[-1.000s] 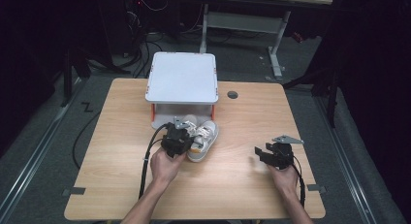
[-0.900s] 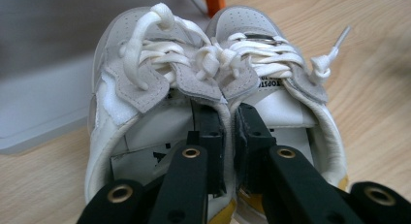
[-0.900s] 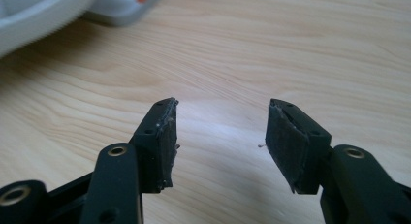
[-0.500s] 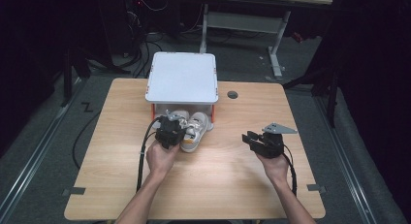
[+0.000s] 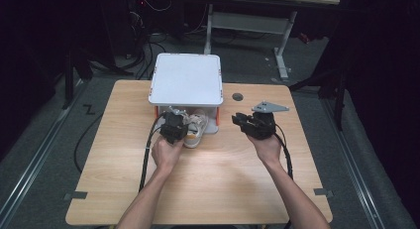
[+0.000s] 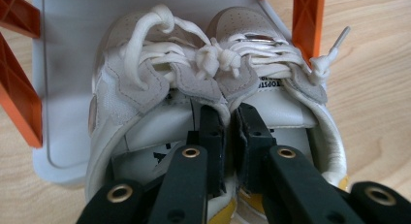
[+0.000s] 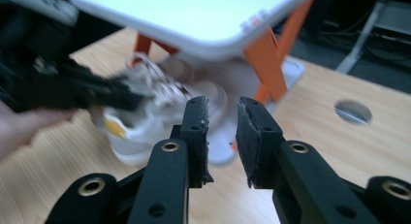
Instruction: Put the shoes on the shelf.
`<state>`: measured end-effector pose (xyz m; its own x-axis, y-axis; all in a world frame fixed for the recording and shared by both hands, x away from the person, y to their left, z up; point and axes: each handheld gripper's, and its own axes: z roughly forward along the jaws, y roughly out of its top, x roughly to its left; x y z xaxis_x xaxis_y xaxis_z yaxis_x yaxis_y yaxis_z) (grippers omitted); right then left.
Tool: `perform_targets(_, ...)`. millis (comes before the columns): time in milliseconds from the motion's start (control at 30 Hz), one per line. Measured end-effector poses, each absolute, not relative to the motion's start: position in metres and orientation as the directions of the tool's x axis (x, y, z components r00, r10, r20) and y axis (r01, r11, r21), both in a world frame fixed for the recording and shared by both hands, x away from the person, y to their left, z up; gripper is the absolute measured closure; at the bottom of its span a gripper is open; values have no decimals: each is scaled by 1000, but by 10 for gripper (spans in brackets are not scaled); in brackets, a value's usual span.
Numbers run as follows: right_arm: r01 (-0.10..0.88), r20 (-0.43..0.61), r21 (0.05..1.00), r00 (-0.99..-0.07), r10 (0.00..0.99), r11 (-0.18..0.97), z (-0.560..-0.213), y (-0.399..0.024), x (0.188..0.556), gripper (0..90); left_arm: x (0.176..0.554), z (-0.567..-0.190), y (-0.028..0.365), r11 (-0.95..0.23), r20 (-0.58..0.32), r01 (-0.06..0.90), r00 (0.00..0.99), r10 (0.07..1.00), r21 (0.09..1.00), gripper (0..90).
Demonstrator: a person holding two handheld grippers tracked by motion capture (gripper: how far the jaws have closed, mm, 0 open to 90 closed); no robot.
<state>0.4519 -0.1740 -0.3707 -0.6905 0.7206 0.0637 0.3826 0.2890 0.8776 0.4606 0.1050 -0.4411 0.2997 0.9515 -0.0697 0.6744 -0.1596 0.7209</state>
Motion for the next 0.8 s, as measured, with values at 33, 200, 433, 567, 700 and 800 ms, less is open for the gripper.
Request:
perform_targets(33, 374, 69, 886, -693, 717, 275, -368, -171, 453, 751, 462, -441, 104, -155, -70, 672, 296, 953, 724, 828)
perform_targets(200, 359, 61, 891, -701, 711, 277, -357, -153, 466, 764, 469, -447, 109, -118, -92, 685, 261, 961, 719, 827)
perform_targets(433, 375, 57, 879, -695, 717, 294, -344, -120, 489, 770, 470, -448, 107, -106, -84, 676, 243, 966, 730, 818)
perform_targets(567, 385, 16, 859, -679, 734, 337, -346, -103, 501, 765, 472, -448, 109, -82, -102, 678, 228, 968, 730, 808)
perform_targets(700, 399, 24, 856, -666, 746, 328, -349, -99, 513, 761, 473, -448, 111, -63, -129, 688, 224, 966, 723, 764)
perform_targets(800, 411, 20, 845, -664, 748, 342, -350, -99, 518, 761, 472, -449, 109, -84, -113, 683, 239, 965, 725, 719)
